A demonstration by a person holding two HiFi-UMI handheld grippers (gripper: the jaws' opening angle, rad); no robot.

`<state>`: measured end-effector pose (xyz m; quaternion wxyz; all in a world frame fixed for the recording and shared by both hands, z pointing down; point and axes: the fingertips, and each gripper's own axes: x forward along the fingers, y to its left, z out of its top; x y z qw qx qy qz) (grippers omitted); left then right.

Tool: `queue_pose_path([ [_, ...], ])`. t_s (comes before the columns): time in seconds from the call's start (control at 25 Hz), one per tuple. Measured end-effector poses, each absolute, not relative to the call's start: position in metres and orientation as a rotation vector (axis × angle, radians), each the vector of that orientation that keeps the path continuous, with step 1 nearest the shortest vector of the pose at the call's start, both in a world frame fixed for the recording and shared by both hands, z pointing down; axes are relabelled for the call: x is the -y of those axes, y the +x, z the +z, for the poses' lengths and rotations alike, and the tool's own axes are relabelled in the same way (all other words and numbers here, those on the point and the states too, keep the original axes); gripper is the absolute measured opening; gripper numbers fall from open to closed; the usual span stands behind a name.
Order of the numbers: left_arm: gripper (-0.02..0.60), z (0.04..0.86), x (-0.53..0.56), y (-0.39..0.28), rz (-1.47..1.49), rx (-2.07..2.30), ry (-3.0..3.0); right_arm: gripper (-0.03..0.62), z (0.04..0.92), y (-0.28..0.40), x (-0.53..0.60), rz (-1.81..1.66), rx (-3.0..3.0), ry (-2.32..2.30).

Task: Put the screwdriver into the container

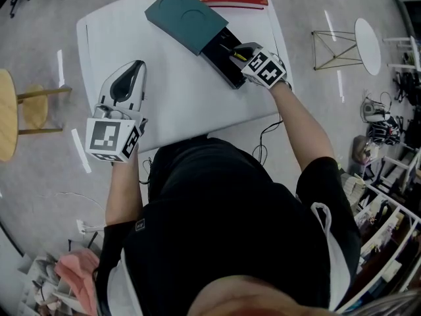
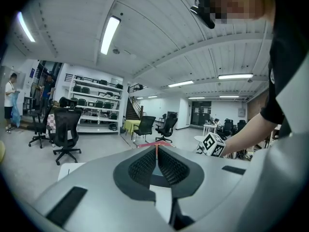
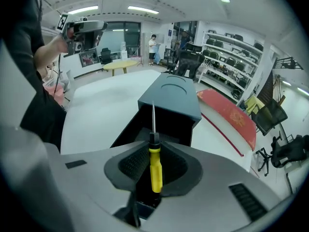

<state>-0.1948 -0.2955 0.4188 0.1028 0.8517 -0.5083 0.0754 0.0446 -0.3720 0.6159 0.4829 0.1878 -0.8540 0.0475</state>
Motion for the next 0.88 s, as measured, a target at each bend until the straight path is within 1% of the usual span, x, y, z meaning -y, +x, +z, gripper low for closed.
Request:
queue_pose_path([
  [0.36, 0.026, 0.425, 0.291, -0.2, 0.213, 1.529, 2.48, 0.084, 0.648, 0.046, 0.371, 0.065, 1.932, 0.345],
  [0.88, 0.026, 0.427, 0.285, -0.21, 0.206, 1.545, 2.461, 0.087, 0.665, 0.038, 0.369, 0.033, 1.838, 0.29],
])
